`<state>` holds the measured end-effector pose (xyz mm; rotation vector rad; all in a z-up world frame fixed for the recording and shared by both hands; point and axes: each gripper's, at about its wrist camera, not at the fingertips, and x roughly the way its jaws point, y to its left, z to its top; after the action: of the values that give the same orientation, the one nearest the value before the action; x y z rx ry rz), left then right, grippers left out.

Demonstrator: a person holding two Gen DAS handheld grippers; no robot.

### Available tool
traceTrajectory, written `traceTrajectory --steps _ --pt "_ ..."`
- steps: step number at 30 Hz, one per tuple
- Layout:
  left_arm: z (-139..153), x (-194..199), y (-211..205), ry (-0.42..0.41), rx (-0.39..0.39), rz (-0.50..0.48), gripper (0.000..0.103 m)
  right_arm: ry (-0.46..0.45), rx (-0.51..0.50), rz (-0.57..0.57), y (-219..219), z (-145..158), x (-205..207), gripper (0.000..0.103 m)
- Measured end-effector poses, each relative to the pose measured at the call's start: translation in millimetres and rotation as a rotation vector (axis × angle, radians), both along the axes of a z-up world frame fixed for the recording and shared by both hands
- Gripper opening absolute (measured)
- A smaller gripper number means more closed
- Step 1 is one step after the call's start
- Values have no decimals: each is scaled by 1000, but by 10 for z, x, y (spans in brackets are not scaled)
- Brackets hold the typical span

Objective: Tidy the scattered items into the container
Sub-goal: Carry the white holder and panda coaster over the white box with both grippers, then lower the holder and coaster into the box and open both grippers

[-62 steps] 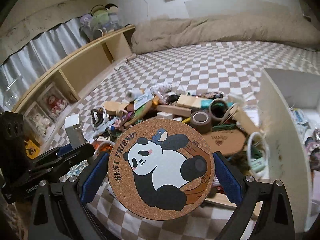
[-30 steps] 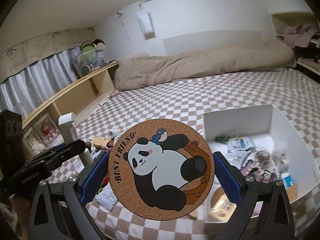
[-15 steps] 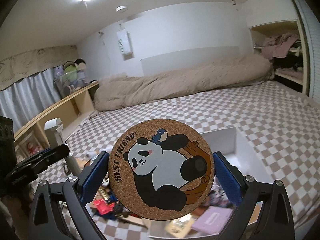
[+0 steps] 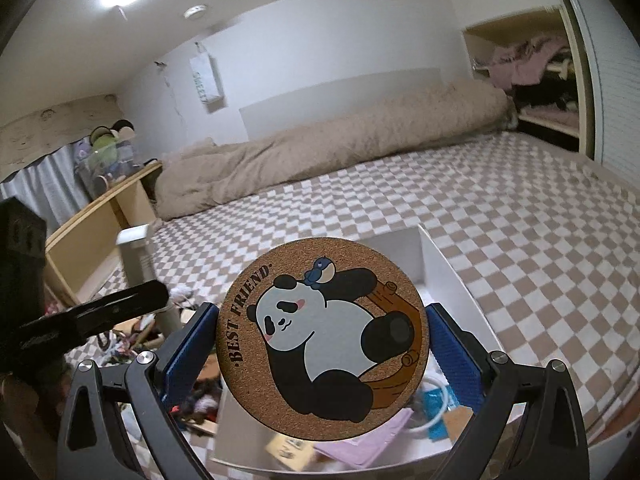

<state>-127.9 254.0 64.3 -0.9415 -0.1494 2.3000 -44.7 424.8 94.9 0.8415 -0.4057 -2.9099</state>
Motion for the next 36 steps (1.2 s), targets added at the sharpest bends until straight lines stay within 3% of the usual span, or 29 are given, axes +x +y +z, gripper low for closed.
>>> traceTrajectory --steps 7,13,21,28,30,32,36 --pt "-332 -268 383 -89 -109 -18 50 -55 -10 -4 131 -210 -86 100" --pt "-571 -482 498 -138 -215 37 50 -73 -16 -18 243 -274 -107 100" --pt "-707 -711 577 -142 -297 92 50 -103 9 -26 301 -310 -125 100" --pt "-755 -799 640 -90 -363 132 50 -116 -6 -26 324 -310 -189 100" --pt "-772 -834 641 -62 -394 147 54 -124 -11 -22 333 -314 -222 100" --pt "-779 -859 629 -33 -421 175 80 -136 -28 -13 340 -321 -256 100" --pt "-746 -885 573 -18 -396 184 81 -157 -33 -11 363 -333 -326 100"
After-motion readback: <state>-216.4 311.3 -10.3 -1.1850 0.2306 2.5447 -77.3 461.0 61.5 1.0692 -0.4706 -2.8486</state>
